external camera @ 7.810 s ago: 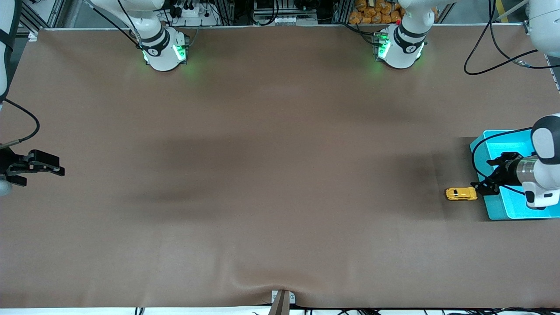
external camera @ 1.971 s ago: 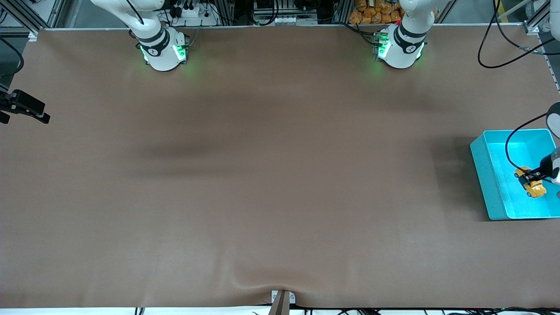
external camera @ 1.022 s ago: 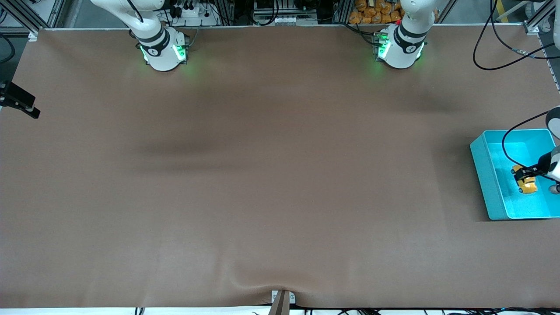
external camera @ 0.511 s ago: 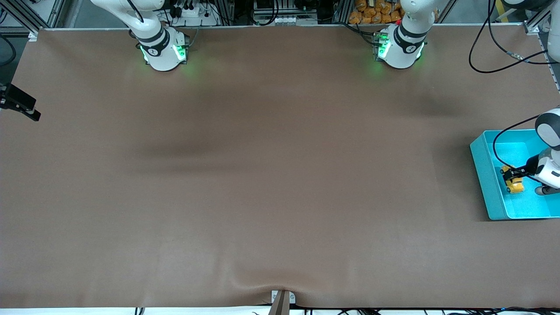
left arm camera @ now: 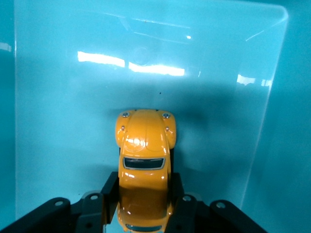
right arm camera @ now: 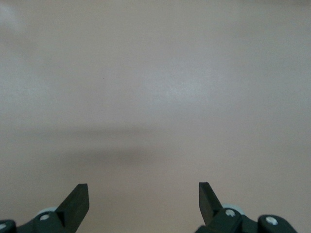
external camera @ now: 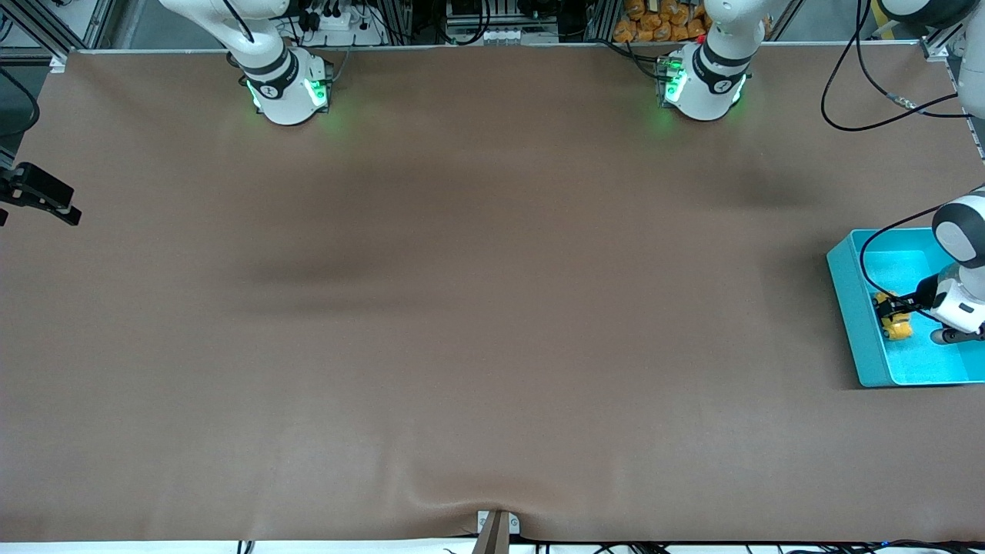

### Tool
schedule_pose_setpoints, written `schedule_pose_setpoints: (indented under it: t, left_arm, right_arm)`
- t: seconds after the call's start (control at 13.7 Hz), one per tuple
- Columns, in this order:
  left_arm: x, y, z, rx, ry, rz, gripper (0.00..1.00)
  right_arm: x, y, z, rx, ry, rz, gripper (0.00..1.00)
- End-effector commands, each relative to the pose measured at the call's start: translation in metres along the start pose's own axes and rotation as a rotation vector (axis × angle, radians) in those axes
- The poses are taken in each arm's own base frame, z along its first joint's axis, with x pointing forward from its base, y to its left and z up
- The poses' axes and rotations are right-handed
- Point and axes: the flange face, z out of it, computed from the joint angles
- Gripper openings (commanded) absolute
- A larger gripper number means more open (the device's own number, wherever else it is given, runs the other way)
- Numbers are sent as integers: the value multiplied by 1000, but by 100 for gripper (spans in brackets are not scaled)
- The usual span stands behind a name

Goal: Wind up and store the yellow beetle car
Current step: 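Open the left gripper to drop the car into the bin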

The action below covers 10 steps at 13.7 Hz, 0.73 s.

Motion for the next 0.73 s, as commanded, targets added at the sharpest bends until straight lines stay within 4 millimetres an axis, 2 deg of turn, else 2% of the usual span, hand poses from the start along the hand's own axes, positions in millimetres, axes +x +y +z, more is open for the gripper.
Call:
schedule_pose_setpoints:
  t: [0.0, 0.07, 0.15, 0.22, 0.29, 0.36, 0.44, 0.51, 0.66]
  left_arm:
    - [1, 1, 2, -12, 13, 6, 100]
    - [2, 2, -3, -11, 17, 8, 100]
    - [3, 1, -12, -7, 26, 12, 100]
    - [4, -1, -30, 0, 44, 7, 100]
    - [5, 2, -50, 2, 47, 10, 100]
    - [4, 5, -73, 2, 35, 15, 100]
    - [6, 15, -100, -5, 32, 23, 100]
    - [3, 21, -129, -6, 28, 32, 100]
    - [-4, 52, -180, -21, 6, 71, 100]
  right_arm:
    - [-7, 13, -4, 5, -31, 30, 100]
    - [-8, 17, -15, 3, -21, 30, 100]
    - [-12, 12, -30, 1, -17, 22, 100]
    - [-18, 5, -37, 7, -48, 15, 100]
    - [-20, -5, -41, 10, -63, -4, 100]
    - [-18, -23, -43, 11, -59, -36, 100]
    - [-17, -34, -43, 8, -56, -51, 100]
    - [-16, -38, -44, 10, -52, -59, 100]
    - [-13, -36, -46, 6, -28, -56, 100]
